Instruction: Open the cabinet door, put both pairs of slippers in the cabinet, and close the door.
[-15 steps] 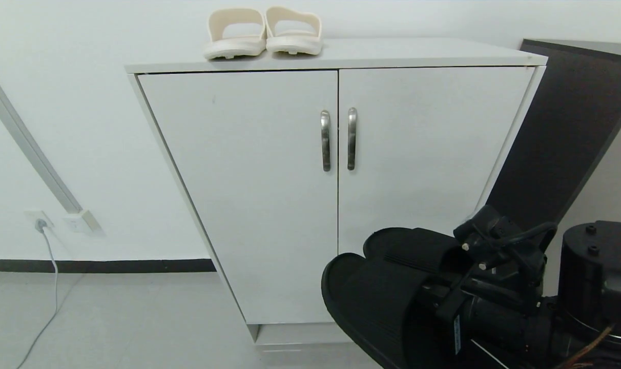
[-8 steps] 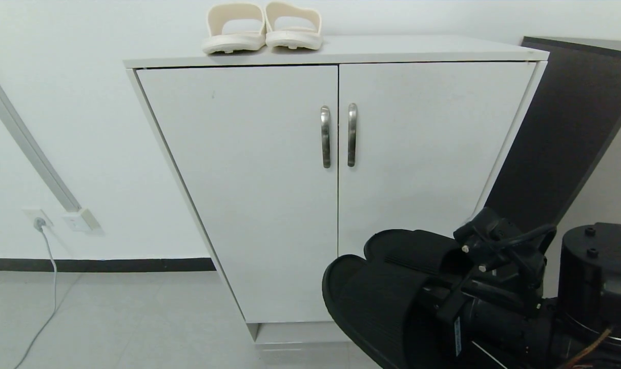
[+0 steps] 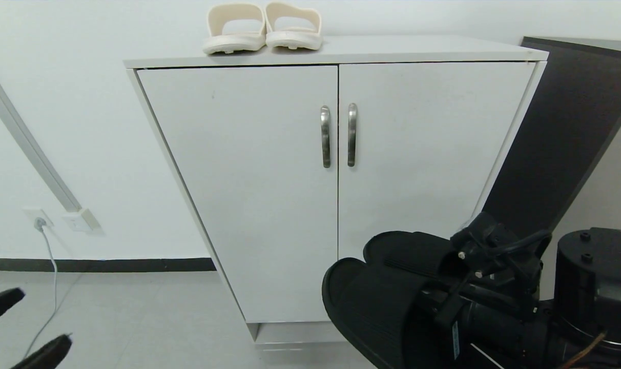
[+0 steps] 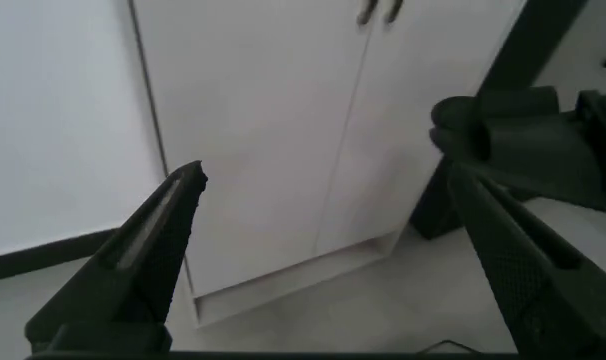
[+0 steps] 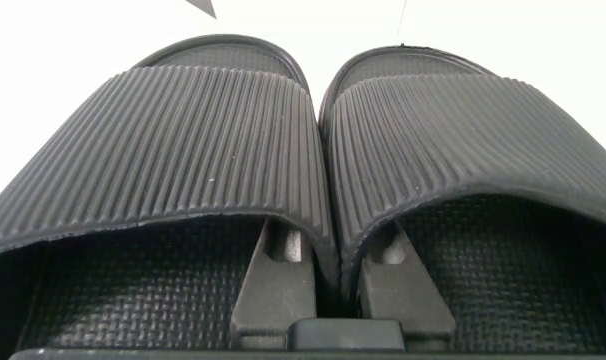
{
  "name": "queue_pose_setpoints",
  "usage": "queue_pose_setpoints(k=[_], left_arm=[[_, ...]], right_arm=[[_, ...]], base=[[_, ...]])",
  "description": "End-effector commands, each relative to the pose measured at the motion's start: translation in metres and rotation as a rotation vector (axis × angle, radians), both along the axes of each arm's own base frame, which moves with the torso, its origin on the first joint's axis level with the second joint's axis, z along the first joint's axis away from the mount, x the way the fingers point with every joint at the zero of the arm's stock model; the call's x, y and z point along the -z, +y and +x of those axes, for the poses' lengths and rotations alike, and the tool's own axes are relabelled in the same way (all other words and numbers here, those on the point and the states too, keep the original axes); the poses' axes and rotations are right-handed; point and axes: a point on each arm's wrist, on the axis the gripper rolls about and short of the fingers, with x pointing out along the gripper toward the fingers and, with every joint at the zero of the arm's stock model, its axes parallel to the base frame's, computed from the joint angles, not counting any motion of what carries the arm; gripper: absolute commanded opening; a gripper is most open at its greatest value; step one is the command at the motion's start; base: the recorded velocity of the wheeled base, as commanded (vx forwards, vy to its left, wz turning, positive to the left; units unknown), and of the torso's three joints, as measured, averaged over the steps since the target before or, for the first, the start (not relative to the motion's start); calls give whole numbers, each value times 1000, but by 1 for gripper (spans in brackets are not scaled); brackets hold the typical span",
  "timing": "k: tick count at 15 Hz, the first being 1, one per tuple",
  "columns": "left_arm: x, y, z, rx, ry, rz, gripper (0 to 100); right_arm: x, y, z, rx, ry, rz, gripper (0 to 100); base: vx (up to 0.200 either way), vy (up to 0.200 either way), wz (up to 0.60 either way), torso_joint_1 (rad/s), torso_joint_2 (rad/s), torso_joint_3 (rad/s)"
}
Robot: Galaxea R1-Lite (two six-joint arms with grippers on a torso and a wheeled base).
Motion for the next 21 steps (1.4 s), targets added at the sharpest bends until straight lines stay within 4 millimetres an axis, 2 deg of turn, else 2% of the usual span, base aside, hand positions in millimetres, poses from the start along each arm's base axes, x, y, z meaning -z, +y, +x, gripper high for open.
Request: queue_pose_setpoints(k=[1, 3, 4, 5, 8, 9, 11, 12, 15, 18, 21], left_arm=[[-26, -20, 63, 184, 125, -19, 100], [-39, -43, 88, 257, 125, -19, 100], [-41, -50, 93, 273, 115, -27, 100], [-47, -67, 104, 312, 74, -54, 100], [-55, -100, 120, 351, 62, -58, 100], [-59, -118, 130, 366, 65, -54, 100], [-66, -136, 144, 386, 58, -57, 100], [-74, -152, 156, 411, 45, -63, 100], [-78, -175, 179, 447, 42, -69, 100], [-81, -191, 193, 595, 78, -115, 100], [-80, -203, 210, 640, 103, -145, 100]], right_arm=[[4, 2, 2, 0, 10, -12, 0], [4, 2, 2, 2, 11, -11, 0], [4, 2, 2, 2, 11, -11, 0], [4, 2, 2, 2, 10, -10, 0], [4, 2, 2, 6, 11, -13, 0], [4, 2, 2, 9, 11, -13, 0], [4, 1, 3, 11, 11, -13, 0], [3, 0, 3, 10, 10, -8, 0], [4, 0, 2, -4, 14, -7, 0], [3, -1, 3, -3, 15, -4, 0], [6, -2, 2, -6, 23, -12, 0]], base=[[0, 0, 0, 0, 0, 0], [0, 0, 0, 0, 0, 0], [0, 0, 0, 0, 0, 0], [0, 0, 0, 0, 0, 0], [0, 0, 0, 0, 0, 0], [0, 0, 0, 0, 0, 0], [0, 0, 0, 0, 0, 0], [0, 0, 0, 0, 0, 0], [0, 0, 0, 0, 0, 0], [0, 0, 0, 0, 0, 0], [0, 0, 0, 0, 0, 0]])
